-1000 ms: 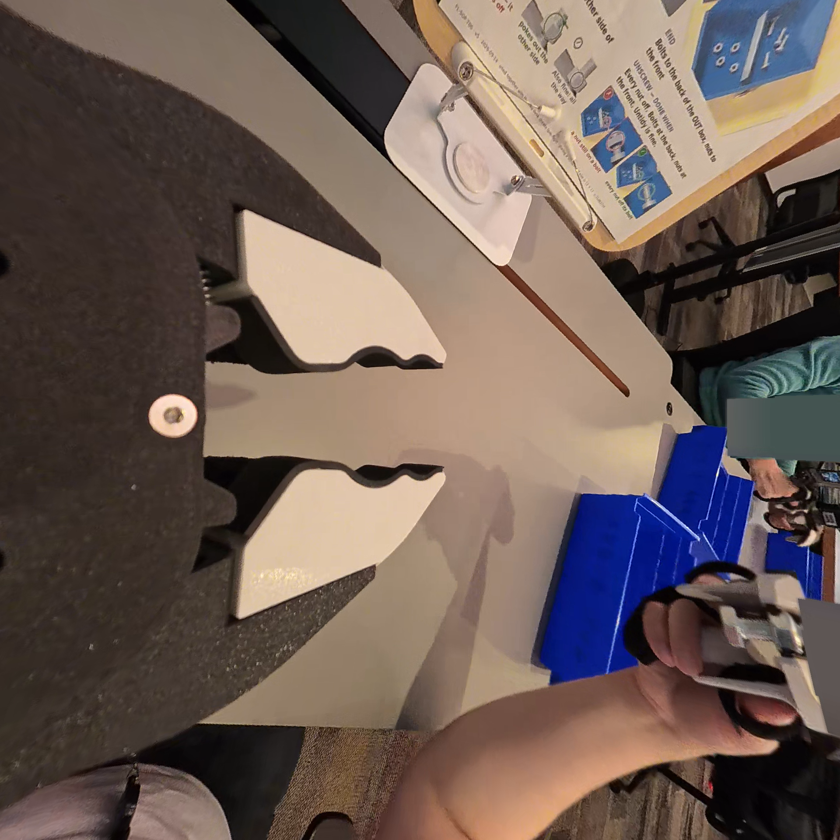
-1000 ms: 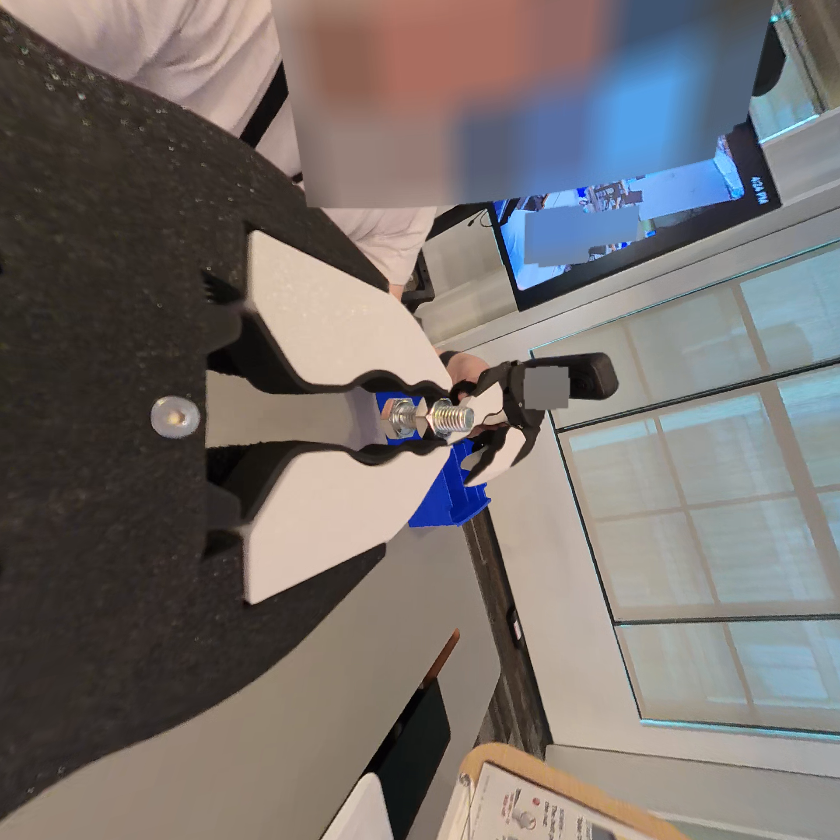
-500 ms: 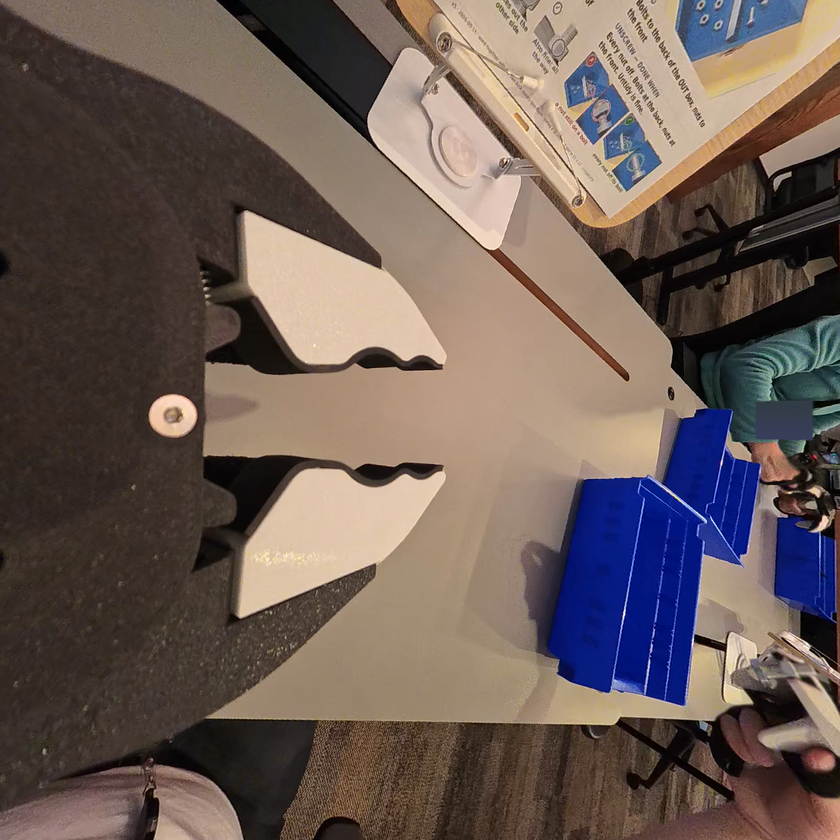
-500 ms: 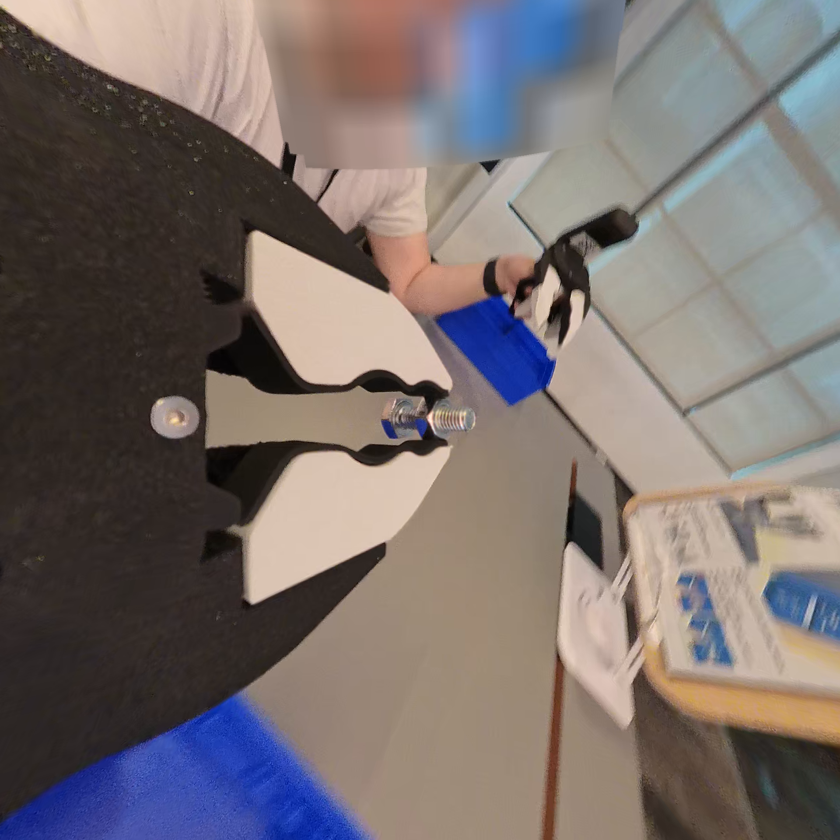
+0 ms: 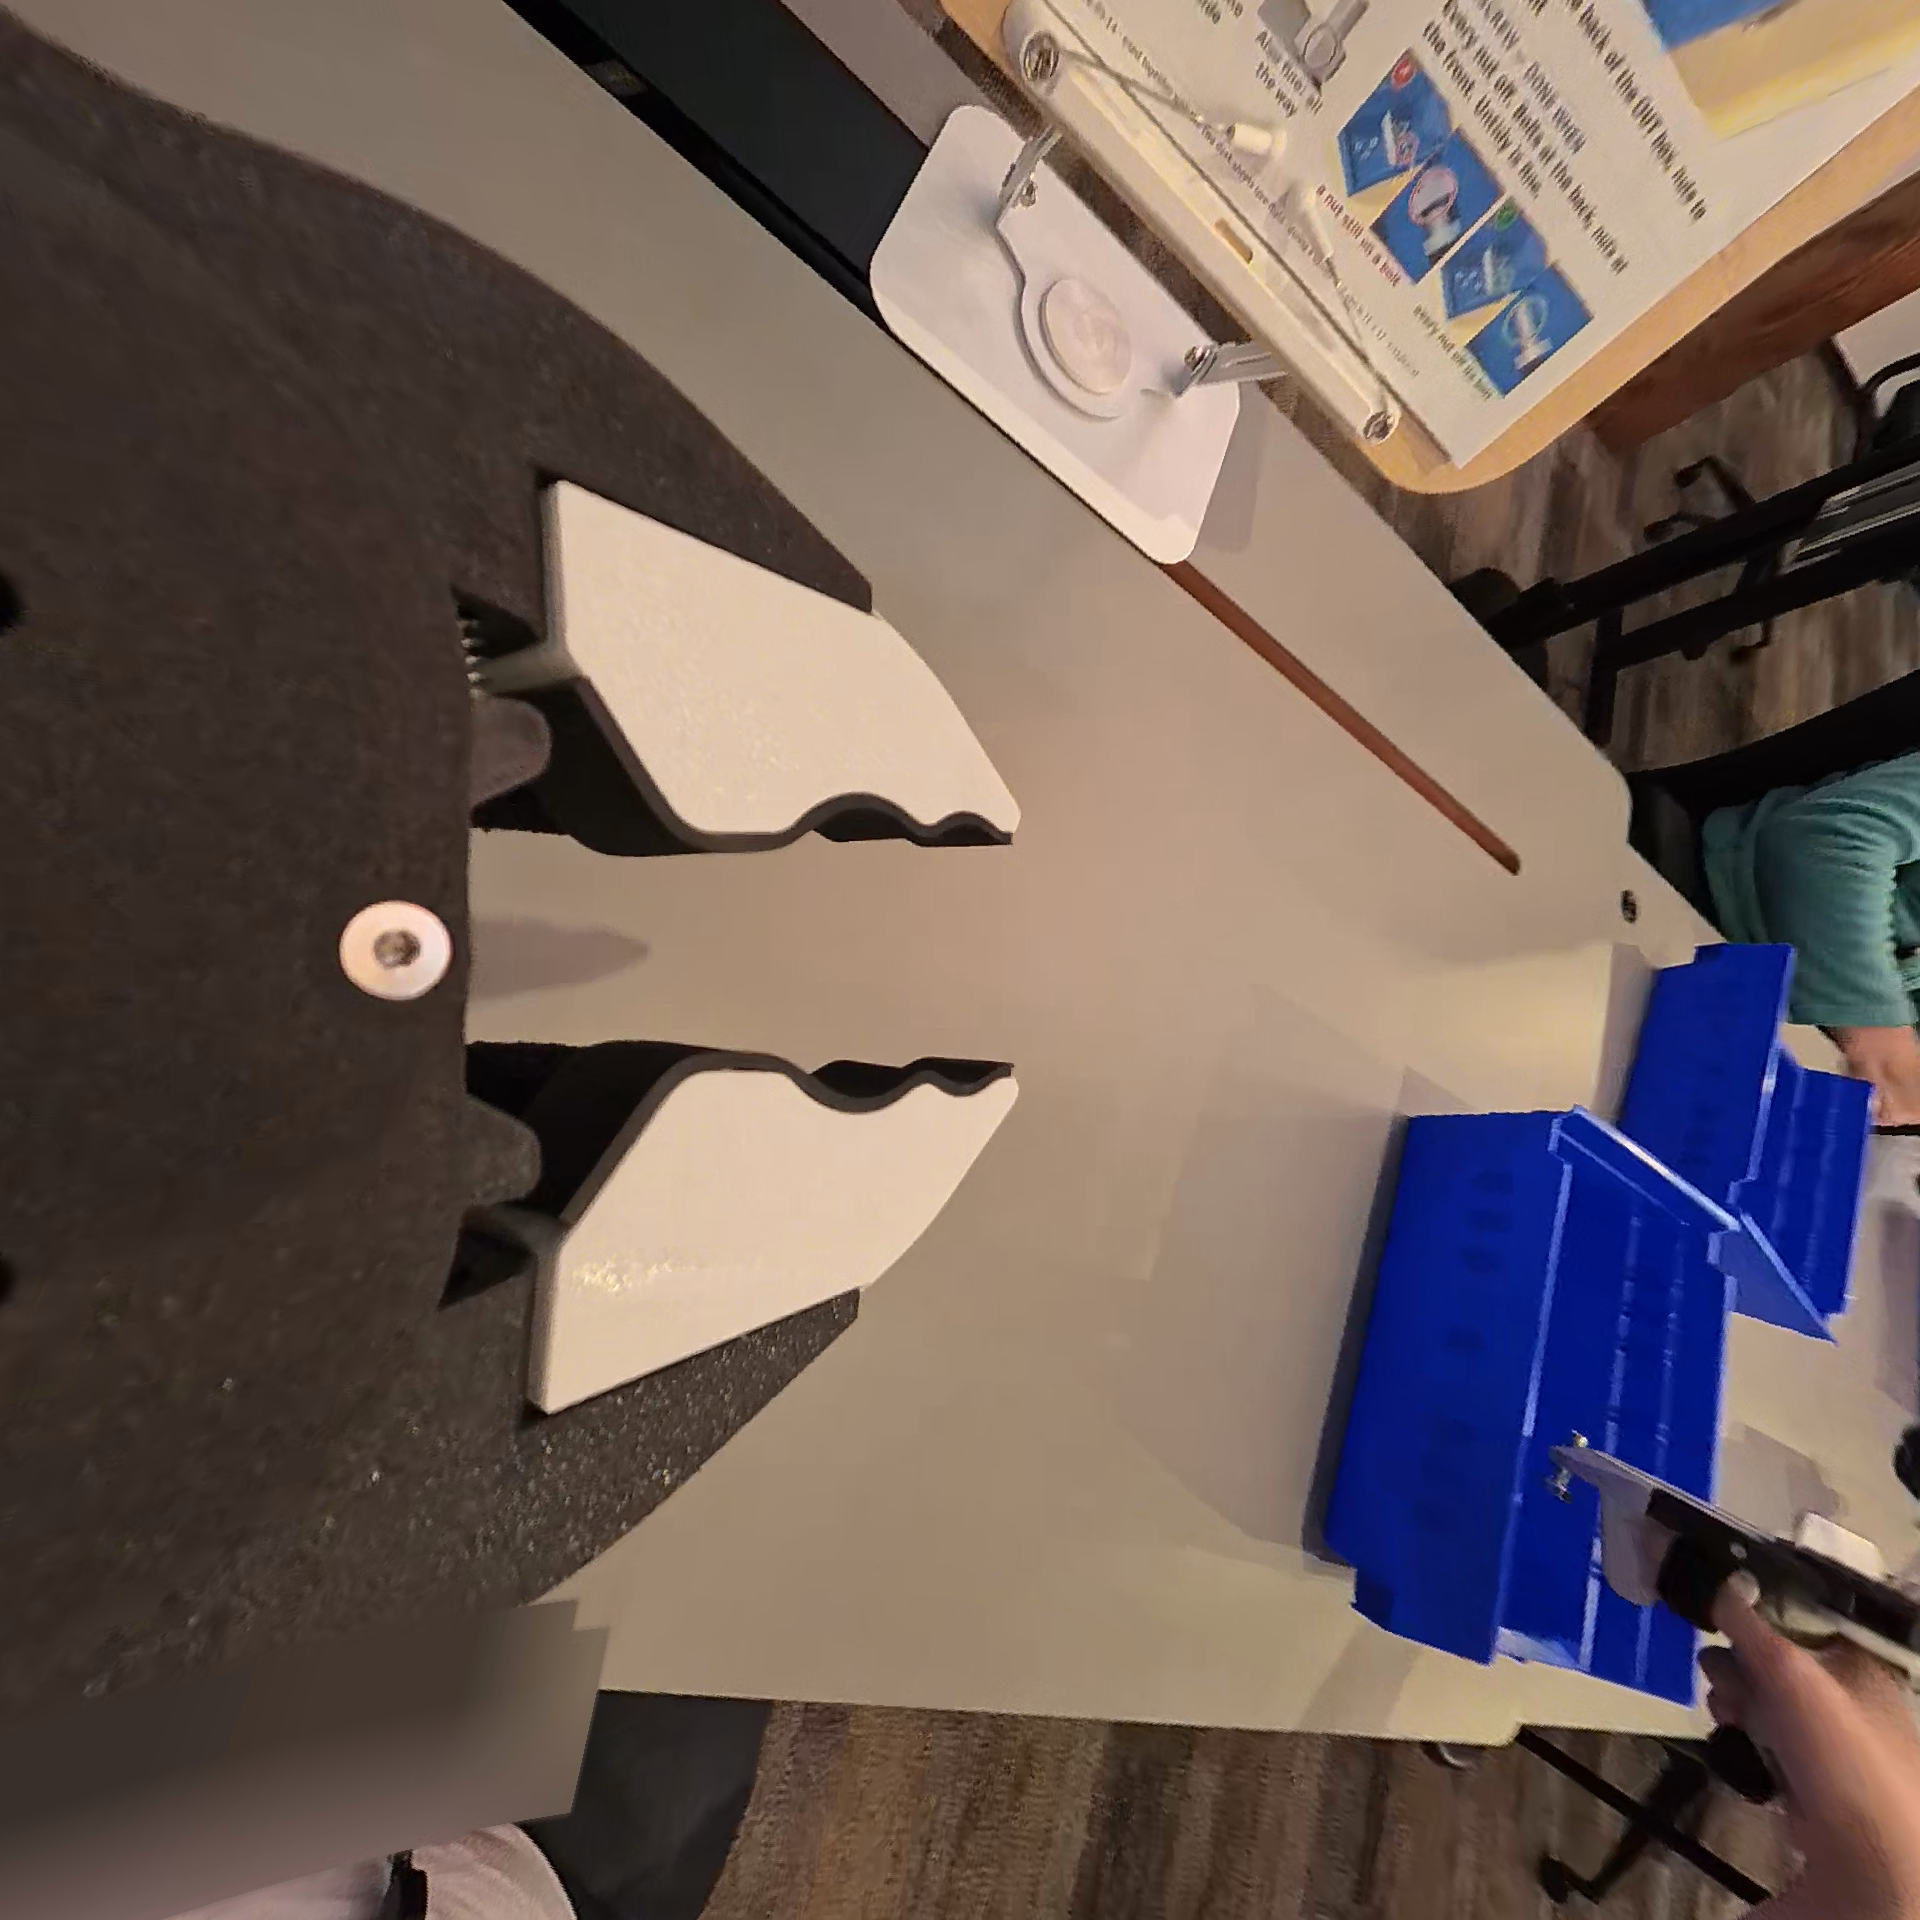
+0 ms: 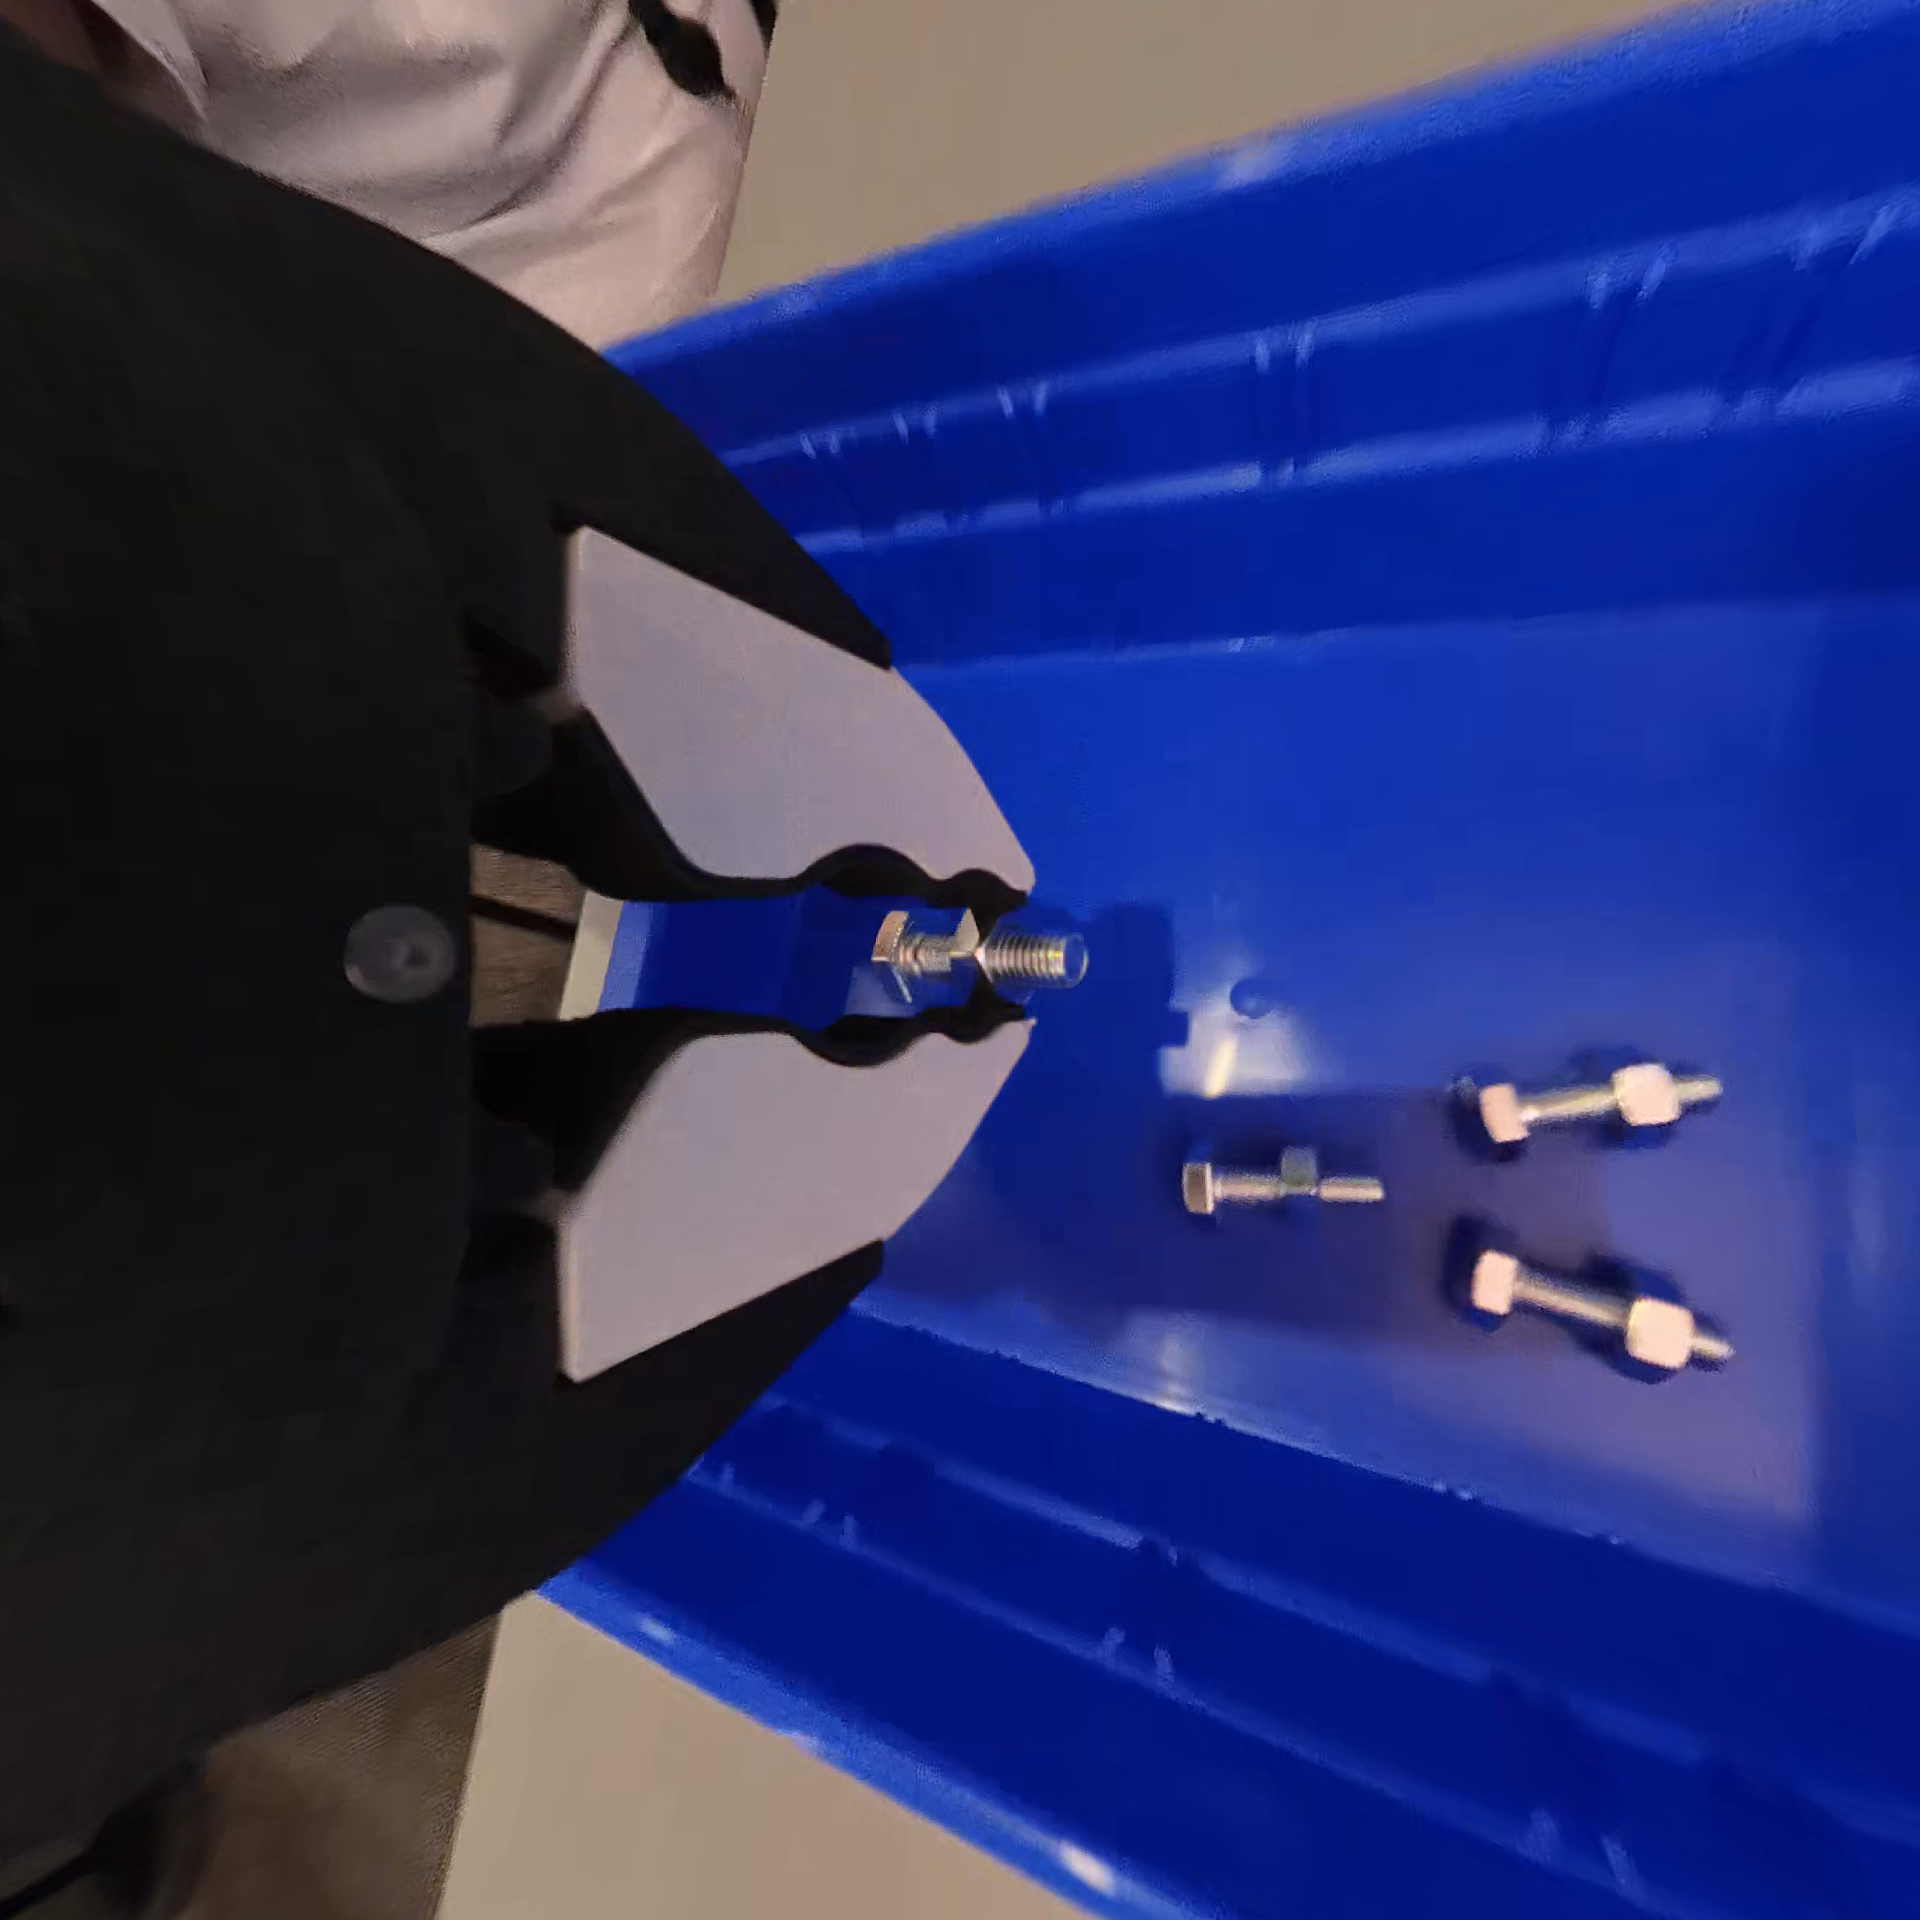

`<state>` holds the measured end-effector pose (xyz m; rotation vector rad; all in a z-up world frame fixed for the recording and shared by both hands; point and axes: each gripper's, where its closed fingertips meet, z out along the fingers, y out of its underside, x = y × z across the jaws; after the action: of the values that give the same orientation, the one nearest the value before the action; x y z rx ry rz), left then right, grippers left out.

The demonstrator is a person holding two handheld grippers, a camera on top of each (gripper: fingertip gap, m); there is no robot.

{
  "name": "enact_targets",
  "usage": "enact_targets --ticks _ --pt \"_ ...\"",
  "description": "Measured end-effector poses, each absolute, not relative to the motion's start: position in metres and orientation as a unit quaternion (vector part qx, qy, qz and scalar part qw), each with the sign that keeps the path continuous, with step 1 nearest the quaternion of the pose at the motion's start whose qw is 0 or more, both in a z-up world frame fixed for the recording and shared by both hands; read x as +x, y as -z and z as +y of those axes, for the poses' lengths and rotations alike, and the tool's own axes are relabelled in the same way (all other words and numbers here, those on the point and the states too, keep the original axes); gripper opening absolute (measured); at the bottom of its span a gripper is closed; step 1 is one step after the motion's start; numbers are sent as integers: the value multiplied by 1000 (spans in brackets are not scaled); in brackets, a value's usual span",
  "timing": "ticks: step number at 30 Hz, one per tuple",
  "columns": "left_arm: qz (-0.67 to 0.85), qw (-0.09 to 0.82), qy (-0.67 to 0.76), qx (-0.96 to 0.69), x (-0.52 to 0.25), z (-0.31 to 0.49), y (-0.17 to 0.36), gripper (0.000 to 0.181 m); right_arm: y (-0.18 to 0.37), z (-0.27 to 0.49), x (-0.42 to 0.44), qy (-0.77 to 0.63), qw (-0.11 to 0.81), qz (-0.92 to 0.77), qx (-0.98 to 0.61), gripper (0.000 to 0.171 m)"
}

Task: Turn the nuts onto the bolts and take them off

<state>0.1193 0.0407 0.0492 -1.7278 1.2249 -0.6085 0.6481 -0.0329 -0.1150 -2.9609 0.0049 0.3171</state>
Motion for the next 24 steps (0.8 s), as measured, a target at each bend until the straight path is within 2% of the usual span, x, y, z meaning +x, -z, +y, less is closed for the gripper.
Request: enact_targets --ticks 9,24 --pt "505 432 231 -711 131 43 -30 39 161 -13 643 -54 -6 -37 -998 18" --pt "492 435 233 -717 126 51 -31 39 168 -5 637 -58 4 -66 -996 18"
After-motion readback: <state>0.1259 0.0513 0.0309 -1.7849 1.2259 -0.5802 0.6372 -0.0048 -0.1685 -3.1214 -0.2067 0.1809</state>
